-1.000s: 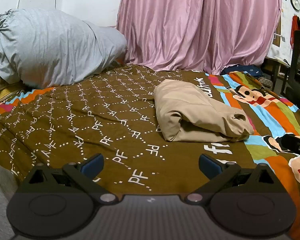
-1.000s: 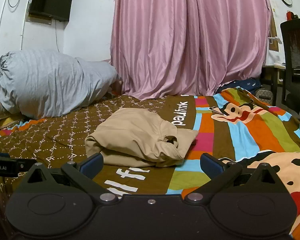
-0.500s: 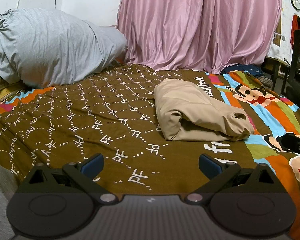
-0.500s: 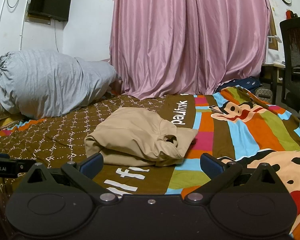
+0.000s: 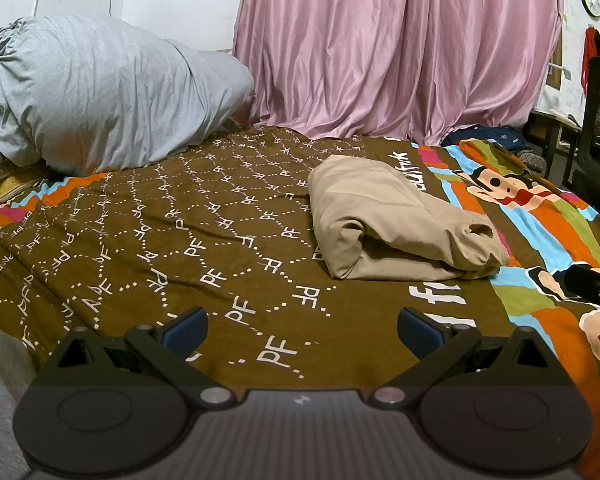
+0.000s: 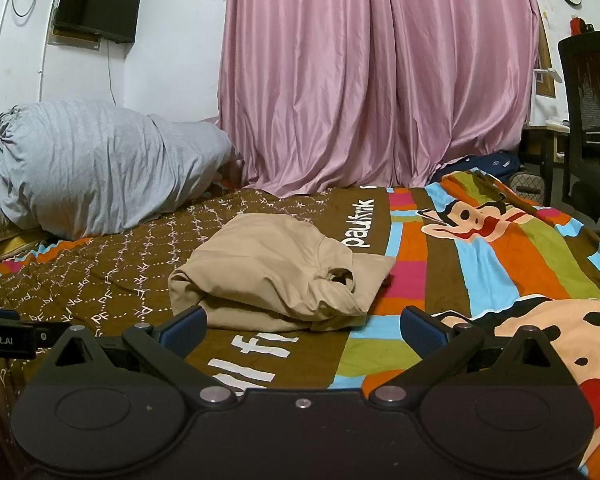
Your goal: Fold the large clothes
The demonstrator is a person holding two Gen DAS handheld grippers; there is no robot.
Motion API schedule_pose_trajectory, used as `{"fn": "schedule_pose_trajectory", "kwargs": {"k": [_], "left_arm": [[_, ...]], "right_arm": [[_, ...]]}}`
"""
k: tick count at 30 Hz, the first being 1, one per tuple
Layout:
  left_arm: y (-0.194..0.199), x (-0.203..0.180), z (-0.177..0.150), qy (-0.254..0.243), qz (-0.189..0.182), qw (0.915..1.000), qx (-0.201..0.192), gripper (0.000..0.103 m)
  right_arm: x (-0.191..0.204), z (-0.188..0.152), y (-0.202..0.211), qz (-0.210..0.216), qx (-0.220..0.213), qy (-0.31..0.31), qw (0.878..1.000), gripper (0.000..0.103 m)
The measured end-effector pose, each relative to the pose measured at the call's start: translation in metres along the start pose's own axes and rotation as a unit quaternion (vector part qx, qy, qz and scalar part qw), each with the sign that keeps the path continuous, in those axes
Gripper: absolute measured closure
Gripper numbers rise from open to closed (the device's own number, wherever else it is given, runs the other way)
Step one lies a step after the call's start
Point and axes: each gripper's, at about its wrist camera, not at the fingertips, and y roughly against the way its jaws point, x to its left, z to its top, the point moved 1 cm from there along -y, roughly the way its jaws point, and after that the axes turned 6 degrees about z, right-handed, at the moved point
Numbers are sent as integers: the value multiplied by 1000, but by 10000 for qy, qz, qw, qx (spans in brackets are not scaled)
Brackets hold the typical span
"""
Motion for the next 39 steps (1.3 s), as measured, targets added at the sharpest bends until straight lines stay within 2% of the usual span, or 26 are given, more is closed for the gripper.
{"fn": "schedule_pose_trajectory", "kwargs": {"k": [39], "left_arm": [[0,0,1,-12,2,10000,16,0]], "right_arm": [[4,-4,0,-30,18,-84,10000,1]]}}
